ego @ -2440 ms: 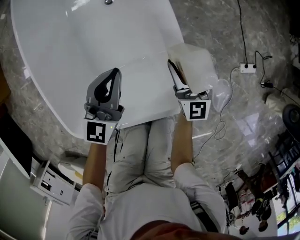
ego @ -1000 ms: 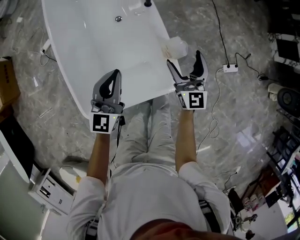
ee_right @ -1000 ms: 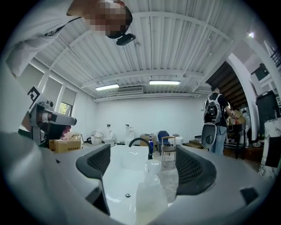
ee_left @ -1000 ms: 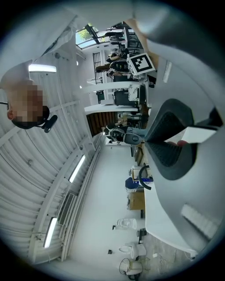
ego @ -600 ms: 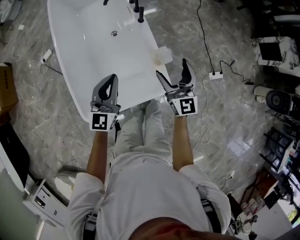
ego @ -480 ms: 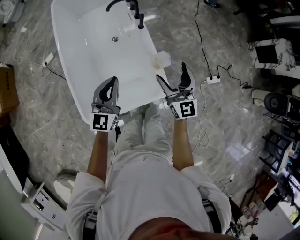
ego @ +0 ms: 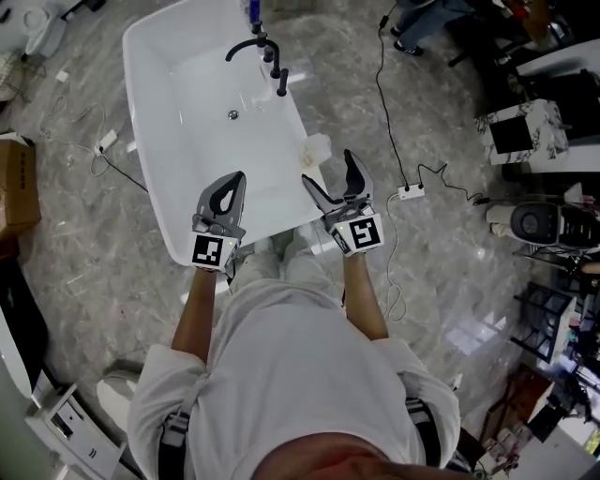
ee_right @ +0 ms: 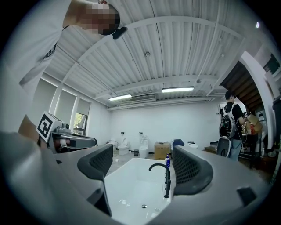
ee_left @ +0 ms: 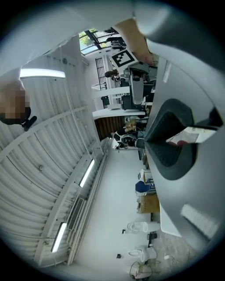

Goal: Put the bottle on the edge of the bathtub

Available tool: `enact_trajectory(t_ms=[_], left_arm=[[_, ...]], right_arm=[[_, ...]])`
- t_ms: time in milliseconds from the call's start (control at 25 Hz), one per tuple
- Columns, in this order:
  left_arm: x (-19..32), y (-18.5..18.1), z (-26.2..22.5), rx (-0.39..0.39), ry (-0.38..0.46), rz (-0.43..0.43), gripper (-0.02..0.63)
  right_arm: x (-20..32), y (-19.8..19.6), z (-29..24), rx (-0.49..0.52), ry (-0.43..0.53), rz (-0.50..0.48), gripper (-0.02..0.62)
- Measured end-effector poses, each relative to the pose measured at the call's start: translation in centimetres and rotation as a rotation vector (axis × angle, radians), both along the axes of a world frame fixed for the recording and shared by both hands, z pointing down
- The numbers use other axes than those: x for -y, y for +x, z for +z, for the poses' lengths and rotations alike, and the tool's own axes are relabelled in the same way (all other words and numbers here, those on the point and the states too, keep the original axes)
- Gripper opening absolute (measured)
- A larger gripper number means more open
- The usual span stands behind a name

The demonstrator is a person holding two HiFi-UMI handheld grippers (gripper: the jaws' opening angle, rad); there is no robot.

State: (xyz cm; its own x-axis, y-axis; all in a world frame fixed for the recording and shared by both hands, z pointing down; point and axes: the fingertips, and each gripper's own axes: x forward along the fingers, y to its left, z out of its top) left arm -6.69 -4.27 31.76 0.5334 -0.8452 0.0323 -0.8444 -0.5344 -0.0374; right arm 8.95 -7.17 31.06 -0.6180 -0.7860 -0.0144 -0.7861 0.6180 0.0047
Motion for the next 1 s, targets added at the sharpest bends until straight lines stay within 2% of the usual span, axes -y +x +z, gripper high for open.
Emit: enact_trajectory(t_ms=[120, 400, 600, 800, 1000], left_arm=[[-0.4, 0.4, -1.6, -0.025, 0.015, 0.009, -0.003], [-2.3, 2.3, -2.9, -0.007, 0.029, 0.042, -0.003], [-2.7, 2.1, -3.6, -0.007, 0.001, 0.02, -0.003], [-2.9, 2.6, -3.8, 0.032, -0.02, 0.021, -0.003], [-3.2, 3.5, -3.8, 0.049, -0.024, 0.04, -0.003]], right_arm=[[-1.0, -0.8, -1.2, -0.006, -0.003, -0.021, 0.399], [-3.8, -1.2, -3.8, 0.019, 0.008, -0.05, 0.33], [-4.5, -1.2, -5.0, 0.017, 0.035, -0.068, 0.299], [-4.6, 0.0, -5.2, 0.008, 0.042, -0.067, 0.242], [-4.6, 0.6, -5.1, 0.026, 0.036, -0.066, 0.145]])
